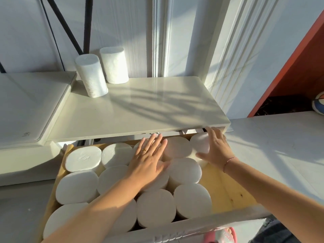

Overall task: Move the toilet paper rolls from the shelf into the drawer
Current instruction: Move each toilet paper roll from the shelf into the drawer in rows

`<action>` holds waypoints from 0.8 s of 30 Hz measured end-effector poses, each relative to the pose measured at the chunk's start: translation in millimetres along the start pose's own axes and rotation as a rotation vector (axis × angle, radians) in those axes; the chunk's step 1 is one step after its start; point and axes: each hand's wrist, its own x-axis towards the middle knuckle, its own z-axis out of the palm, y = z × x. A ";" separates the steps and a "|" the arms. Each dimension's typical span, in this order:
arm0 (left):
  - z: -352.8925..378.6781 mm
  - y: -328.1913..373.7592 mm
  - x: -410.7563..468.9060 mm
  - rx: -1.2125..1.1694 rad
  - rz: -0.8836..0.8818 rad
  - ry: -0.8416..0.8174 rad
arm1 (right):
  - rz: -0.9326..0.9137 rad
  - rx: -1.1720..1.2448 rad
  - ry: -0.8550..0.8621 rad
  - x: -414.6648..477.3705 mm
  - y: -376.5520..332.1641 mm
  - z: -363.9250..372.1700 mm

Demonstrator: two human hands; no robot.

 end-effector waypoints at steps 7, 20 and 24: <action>-16.9 -64.9 -21.6 -0.032 -0.319 0.164 | -0.280 0.223 0.114 43.1 -114.7 2.4; -22.2 -116.4 -24.4 -0.061 -0.585 0.168 | -0.189 0.637 0.026 203.5 -308.6 100.4; -21.0 -118.8 -20.0 -0.067 -0.611 0.173 | -0.162 0.724 0.096 225.6 -338.8 118.2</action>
